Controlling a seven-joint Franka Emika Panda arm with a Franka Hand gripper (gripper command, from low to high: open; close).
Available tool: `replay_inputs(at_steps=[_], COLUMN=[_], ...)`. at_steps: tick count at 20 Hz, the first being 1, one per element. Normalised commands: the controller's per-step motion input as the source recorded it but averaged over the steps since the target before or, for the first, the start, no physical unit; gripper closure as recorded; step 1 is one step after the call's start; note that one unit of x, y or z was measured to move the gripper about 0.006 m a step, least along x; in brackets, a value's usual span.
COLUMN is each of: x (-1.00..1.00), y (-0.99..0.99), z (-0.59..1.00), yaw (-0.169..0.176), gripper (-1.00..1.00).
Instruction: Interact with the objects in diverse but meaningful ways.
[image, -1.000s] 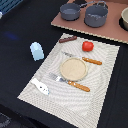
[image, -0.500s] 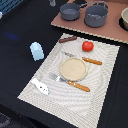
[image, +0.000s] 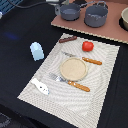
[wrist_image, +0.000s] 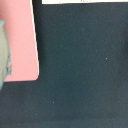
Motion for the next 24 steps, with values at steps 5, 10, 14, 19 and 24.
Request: replay_inputs(at_steps=[5, 10, 14, 19, 24], x=[0.03, 0.06, 0.19, 0.21, 0.09], y=[0.0, 0.0, 0.0, 0.0, -0.01], z=[-0.3, -0.31, -0.28, -0.29, -0.24], yaw=[0.094, 0.088, 0.065, 0.048, 0.05], gripper=[-1.0, -1.0, -1.0, -1.0, -1.0])
